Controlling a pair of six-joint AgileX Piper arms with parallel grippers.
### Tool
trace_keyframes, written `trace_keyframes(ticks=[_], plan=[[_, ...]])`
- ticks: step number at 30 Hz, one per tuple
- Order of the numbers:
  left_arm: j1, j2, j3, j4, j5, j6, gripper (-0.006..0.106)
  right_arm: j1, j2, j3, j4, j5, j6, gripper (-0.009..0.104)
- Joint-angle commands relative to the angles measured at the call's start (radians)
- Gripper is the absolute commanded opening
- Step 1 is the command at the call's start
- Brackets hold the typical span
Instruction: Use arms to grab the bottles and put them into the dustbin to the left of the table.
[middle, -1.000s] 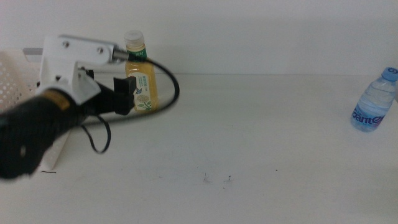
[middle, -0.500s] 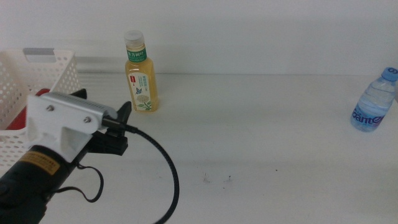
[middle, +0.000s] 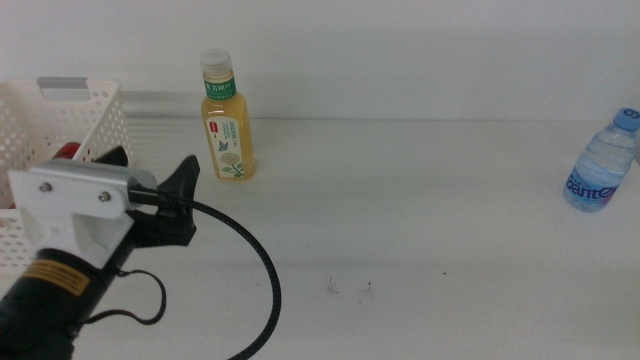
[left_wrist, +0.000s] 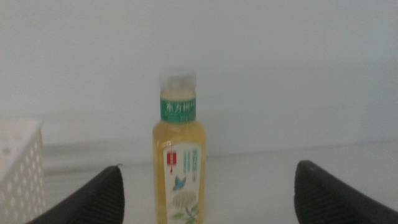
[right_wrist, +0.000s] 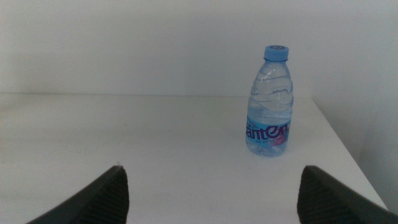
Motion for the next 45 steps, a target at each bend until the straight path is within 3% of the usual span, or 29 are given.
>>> trace_keyframes(ticks=[1,8,16,35,45], plan=[[-0.004,0.040,0.014,-0.010,-0.039,-0.026,0.094,0.001,-0.005,0.003,-0.008,-0.010,-0.004,0.093],[-0.004,0.238,0.002,0.015,-0.195,-0.026,0.094,0.001,-0.005,0.003,-0.008,-0.010,-0.004,0.093],[-0.002,0.379,-0.112,0.024,-0.204,-0.059,0.094,0.001,-0.005,0.003,-0.008,-0.010,-0.004,0.093],[0.004,0.426,-0.287,-0.081,0.031,0.023,0.094,0.001,-0.005,0.003,-0.008,-0.010,-0.004,0.093],[0.062,0.532,-0.352,0.011,-0.017,-0.015,0.094,0.001,-0.005,0.003,-0.008,-0.010,-0.004,0.093]])
